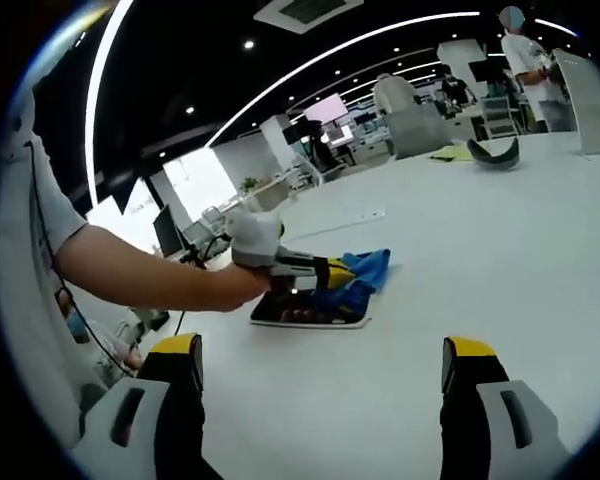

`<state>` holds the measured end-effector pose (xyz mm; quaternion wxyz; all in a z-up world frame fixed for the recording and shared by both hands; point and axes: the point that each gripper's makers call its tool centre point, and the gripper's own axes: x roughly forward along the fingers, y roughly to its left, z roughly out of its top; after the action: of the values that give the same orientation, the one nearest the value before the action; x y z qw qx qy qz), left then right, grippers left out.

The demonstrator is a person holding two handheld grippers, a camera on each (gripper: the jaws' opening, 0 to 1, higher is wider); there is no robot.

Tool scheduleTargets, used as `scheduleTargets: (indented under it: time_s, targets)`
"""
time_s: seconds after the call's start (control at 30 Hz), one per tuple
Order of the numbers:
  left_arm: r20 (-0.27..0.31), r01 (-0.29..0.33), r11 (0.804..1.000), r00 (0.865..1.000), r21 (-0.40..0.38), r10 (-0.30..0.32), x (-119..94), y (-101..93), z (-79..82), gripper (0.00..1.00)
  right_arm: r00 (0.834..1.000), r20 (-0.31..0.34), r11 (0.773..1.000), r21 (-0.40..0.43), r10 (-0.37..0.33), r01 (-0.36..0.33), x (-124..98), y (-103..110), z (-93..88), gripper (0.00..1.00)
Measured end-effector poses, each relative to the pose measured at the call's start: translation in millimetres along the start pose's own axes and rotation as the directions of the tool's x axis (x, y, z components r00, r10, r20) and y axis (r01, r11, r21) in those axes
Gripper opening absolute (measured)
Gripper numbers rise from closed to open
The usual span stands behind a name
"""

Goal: Wipe the mirror surface with the cleaning cloth until all visible marks leave the cleaned area.

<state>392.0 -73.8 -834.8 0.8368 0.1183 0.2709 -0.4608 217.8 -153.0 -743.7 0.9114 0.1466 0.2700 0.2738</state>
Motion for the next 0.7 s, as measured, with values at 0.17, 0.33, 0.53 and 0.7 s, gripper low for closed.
scheduleTargets:
  time_s: [0.17,0.33,0.53,0.7]
  targets:
    - [-0.001,0.0,1.0,1.0,-0.005,0.0,-2.6,0.8,-1.6,0.03,1.0,0.003,1.0,-0.001,-0.001,0.001,0.5,0.5,1.2,1.0]
    - [-0.003,-0.005,1.0,1.0,0.0,0.005,-6.8,1.8,-4.0,0.03,1.0,0.019,1.0,-0.005,0.004,-0.004,1.0,3.0,6.2,1.0]
    - [-0.012,-0.006,1.0,1.0,0.008,0.006,-10.9,3.6,-6.9,0.03,1.0,0.018,1.0,-0.011,0.007,-0.006,1.4,4.1,5.9,1.0]
    - [-0.011,-0.009,1.0,1.0,0.007,0.009,-13.4,5.0,-8.4,0.03,1.0,0.014,1.0,-0.014,0.009,-0.009,2.2,4.8,4.3,1.0]
